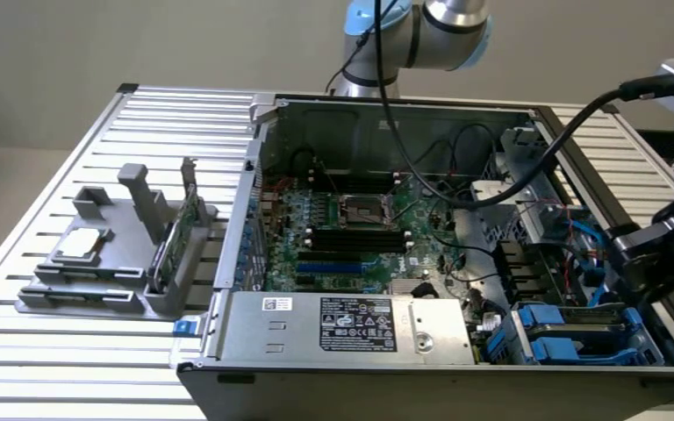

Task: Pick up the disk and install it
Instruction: 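Insert the first disk wire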

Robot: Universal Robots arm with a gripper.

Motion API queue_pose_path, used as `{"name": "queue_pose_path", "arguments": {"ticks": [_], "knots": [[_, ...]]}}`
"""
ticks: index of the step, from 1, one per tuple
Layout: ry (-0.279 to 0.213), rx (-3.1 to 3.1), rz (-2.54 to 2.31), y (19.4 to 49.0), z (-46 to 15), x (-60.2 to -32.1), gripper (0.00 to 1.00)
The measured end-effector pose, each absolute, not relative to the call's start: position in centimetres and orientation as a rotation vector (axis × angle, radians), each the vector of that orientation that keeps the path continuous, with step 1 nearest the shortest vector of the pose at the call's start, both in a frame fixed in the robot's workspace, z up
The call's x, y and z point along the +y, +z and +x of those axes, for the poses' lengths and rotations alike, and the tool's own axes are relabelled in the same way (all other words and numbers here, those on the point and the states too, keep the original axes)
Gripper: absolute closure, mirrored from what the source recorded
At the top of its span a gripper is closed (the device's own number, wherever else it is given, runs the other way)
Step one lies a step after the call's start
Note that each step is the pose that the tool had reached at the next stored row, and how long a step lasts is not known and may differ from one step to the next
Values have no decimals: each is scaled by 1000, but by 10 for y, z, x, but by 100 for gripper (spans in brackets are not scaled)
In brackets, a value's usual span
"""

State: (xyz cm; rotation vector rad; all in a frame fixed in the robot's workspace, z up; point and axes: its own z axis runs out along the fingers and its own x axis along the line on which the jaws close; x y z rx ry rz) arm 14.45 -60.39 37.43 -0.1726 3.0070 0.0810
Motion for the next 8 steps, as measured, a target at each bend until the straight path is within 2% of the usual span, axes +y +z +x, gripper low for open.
{"name": "queue_pose_path", "arguments": {"ticks": [8], "knots": [[67,3009,36,374,145,-604,73]]}}
